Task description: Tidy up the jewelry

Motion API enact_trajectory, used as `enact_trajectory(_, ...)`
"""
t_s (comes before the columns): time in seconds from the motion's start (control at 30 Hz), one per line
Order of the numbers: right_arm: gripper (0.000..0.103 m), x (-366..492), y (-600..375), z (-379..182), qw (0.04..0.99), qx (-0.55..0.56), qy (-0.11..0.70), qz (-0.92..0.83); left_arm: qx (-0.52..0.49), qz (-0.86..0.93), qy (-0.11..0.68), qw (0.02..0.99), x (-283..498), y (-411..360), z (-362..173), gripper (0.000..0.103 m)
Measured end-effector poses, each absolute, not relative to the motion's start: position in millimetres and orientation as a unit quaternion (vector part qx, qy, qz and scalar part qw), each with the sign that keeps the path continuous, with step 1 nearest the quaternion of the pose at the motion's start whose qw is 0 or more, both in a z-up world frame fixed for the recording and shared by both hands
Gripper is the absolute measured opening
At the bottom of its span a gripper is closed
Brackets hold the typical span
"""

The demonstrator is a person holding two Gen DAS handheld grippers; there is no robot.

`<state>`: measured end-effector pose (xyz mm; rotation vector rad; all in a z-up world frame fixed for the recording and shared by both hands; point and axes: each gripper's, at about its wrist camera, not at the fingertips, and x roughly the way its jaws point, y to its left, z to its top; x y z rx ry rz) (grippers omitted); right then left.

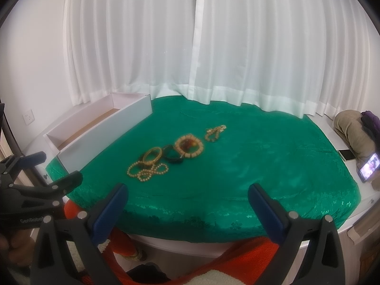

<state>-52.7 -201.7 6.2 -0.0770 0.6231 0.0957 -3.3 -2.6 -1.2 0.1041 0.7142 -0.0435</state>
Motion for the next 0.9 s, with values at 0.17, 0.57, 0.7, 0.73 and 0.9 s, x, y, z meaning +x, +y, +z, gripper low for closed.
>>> enact_trajectory(0.17,0.103,-52.1,-202.5,6.0,0.950,-0.036,0.307,0.046,0.054,-0.022,0.350,0.935,-4.4,-3.7,-1.3,0.103)
enact_trajectory(0.57,0.103,-50.6,-198.8,7.2,0.949,-0.032,0.310,0.044,0.046,-0.047,0.350,0.934,-0.6,-12.7,-0.9,0.103)
enact_trajectory(0.7,0.103,-44.9,-201.2,6.2,0.949,-0.027,0.313,0.043,0.045,-0.055,0.352,0.933,1.4,-15.8,-2.3,0.103)
enact_trajectory(0.73,0.103,-43.6,-201.3,6.3,0.949,-0.026,0.313,0.043,0.046,-0.055,0.352,0.933,2.4,-16.5,-2.5,0.103)
enact_trajectory(0.9,0.103,-38.4,-202.9,4.6,0.949,-0.022,0.312,0.045,0.050,-0.054,0.342,0.937,4.1,-18.5,0.3,0.103)
